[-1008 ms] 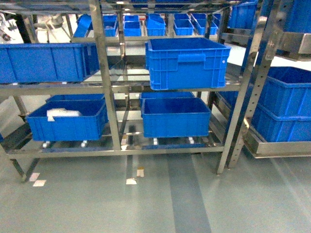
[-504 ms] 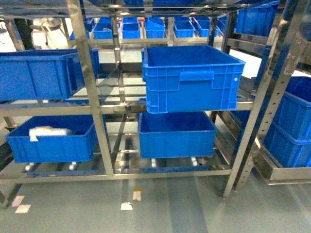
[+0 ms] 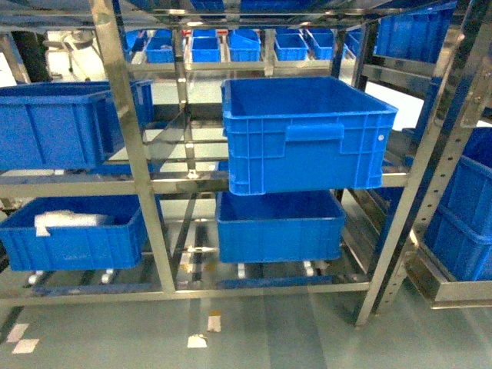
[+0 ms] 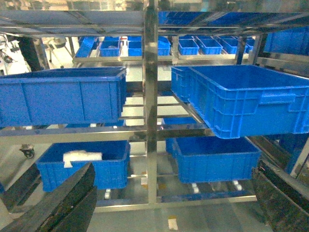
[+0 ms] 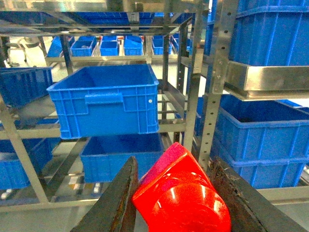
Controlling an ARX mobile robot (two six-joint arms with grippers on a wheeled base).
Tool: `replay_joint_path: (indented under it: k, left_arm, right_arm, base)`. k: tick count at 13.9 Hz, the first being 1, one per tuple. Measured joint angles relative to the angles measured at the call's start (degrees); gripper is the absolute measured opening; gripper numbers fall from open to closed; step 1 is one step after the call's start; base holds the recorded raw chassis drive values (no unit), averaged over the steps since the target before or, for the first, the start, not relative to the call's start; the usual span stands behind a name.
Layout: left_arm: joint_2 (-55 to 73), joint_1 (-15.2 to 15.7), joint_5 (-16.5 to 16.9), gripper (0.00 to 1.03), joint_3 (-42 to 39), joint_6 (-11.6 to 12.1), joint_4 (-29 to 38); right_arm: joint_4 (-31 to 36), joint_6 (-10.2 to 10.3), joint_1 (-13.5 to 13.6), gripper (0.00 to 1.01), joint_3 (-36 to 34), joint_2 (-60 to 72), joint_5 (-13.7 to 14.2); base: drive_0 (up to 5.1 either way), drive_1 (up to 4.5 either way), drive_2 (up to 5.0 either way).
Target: Pick red block from blue box to shelf
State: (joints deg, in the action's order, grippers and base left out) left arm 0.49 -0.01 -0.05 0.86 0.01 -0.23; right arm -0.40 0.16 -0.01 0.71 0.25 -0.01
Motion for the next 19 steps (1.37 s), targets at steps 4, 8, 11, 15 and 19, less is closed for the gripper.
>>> replay_joint_path:
  k: [4,8,11,15,19]
  left_arm:
    - [0.0,-0.09,0.04,0.98,0.0,0.02,0.0]
    - [0.0,0.04,0.02,0.98,0.0,0.0,0.07]
    - [0.0,0.04,-0.13,0.98,0.0,0.0,-0.15]
    - [0.0,0.0,0.07,0.98,0.0,0.0,0.17]
    - [0.0,0.0,0.02,0.98,0.0,0.0,-0.2]
  right_arm:
    - [0.11,0.0,0.0,0.38,0.0,0.0,0.0]
    - [0.17,0.0,0.0,0.38,0.0,0.0,0.0]
    - [0.33,0.0,0.0,0.38,0.0,0.0,-0.04]
    - [0.04,0.0,0.0,0.38,0.0,0.0,-0.02]
    - [0.04,0.0,0.0,0.38,0.0,0.0,-0.04]
  base:
    - [1.0,5.31,-3.3]
    - [-1.0,5.07,-2.8]
    - [0.0,3.8,-3.8]
    - [-0.1,3.86,-4.1]
    - [-0.2,3.84,-4.2]
